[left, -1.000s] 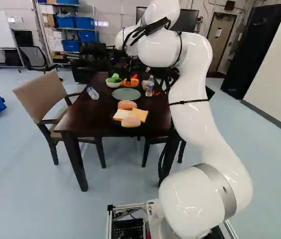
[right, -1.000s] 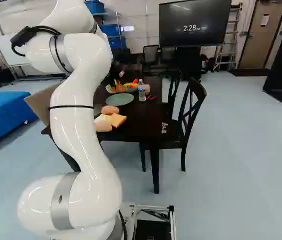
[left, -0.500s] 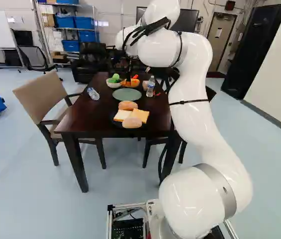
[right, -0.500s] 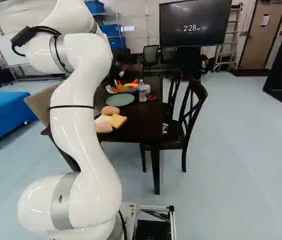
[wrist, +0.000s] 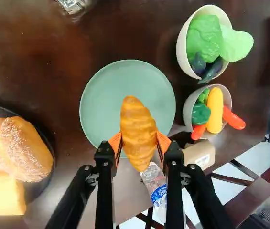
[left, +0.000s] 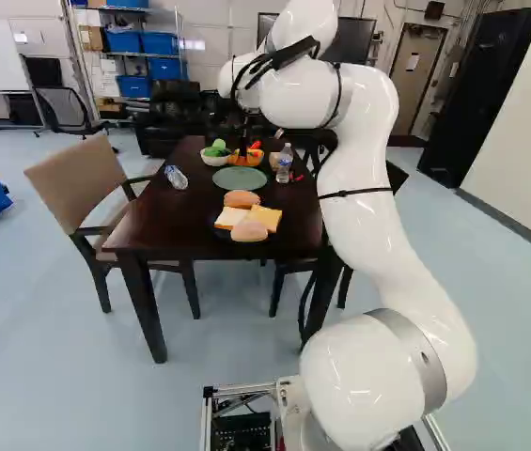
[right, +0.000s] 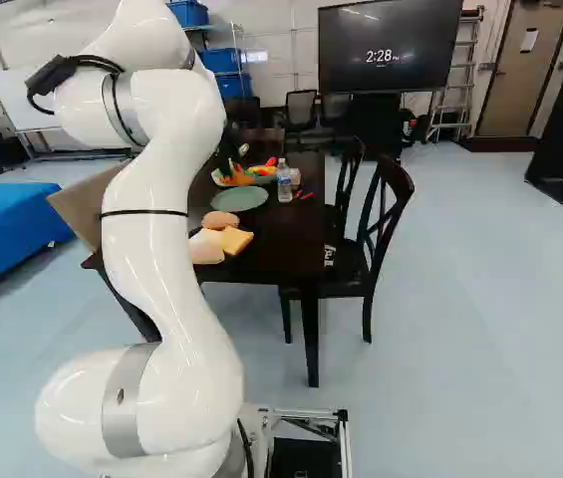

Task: Move the croissant to the empty plate

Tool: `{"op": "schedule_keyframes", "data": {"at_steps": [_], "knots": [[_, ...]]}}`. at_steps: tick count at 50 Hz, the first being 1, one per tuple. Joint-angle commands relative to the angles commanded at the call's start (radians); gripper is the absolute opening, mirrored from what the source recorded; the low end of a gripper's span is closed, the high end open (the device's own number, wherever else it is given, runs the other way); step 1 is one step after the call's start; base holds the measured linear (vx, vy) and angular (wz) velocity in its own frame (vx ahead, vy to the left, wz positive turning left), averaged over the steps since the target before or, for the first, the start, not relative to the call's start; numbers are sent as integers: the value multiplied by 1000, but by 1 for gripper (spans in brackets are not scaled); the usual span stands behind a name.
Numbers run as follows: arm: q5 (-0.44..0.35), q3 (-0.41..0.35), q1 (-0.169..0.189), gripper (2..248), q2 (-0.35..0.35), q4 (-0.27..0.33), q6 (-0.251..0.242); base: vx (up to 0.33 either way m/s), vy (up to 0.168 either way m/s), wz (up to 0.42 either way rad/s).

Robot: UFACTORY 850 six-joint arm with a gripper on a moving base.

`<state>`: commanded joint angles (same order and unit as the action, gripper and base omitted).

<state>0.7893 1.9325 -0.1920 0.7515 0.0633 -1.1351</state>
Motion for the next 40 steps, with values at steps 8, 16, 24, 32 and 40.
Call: {"op": "schedule_keyframes", "data": {"at_steps": [8, 16, 24, 32, 40], "knots": [[0, 2, 0, 115, 16, 0, 0, 0, 0, 0], [0, 4, 0, 115, 33, 0, 0, 0, 0, 0], [0, 7, 0, 115, 50, 0, 0, 0, 0, 0], [0, 11, 0, 115, 68, 0, 0, 0, 0, 0], [0, 13, 0, 115, 77, 0, 0, 0, 0, 0]]}}
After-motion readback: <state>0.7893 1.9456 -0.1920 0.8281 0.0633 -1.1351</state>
